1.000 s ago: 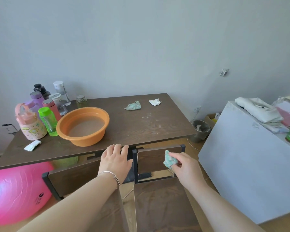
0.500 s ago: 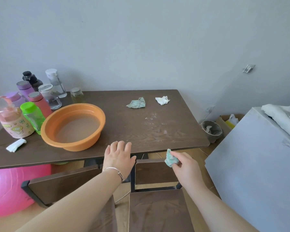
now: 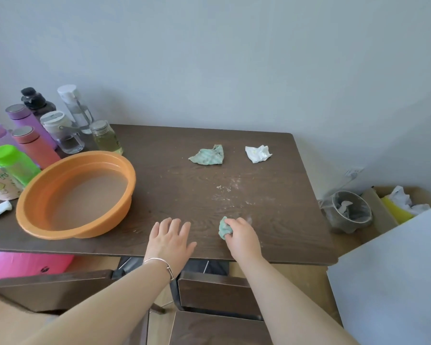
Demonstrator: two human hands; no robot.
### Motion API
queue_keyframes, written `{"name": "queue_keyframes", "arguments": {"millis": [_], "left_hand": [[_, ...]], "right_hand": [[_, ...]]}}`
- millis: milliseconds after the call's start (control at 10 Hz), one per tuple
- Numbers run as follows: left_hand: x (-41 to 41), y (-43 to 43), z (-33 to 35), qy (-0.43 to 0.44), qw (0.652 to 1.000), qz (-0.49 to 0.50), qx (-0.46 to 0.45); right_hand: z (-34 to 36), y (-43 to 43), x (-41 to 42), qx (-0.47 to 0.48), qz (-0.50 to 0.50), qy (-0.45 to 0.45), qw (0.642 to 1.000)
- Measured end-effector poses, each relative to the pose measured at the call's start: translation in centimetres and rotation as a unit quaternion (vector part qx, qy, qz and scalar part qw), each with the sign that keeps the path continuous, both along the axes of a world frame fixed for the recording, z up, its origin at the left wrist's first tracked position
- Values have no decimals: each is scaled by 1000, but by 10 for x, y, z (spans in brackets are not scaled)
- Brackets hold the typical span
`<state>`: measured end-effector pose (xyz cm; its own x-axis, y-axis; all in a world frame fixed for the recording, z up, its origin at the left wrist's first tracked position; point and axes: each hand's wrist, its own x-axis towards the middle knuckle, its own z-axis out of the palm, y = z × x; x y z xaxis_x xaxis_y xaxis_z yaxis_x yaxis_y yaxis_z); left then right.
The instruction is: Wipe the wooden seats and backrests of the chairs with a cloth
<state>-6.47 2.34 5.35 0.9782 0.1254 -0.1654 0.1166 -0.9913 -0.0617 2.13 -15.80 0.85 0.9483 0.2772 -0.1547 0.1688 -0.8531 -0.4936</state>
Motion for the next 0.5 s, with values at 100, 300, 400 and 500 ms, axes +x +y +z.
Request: {"name": "queue_keyframes", "arguments": {"millis": [100, 300, 400, 500], "left_hand": [[4, -3, -12, 11, 1000, 9, 7], [5, 0, -15, 29, 999, 31, 7], [2, 0, -7, 22, 999, 38, 8], [1, -1, 3, 2, 999, 31, 15]], "right_hand": [[-22, -3, 10, -28, 30, 12, 999], [-35, -1, 15, -40, 50, 34, 997], [-21, 1, 13, -67, 52, 52, 995], [-4, -1, 5, -86, 74, 31, 993]]}}
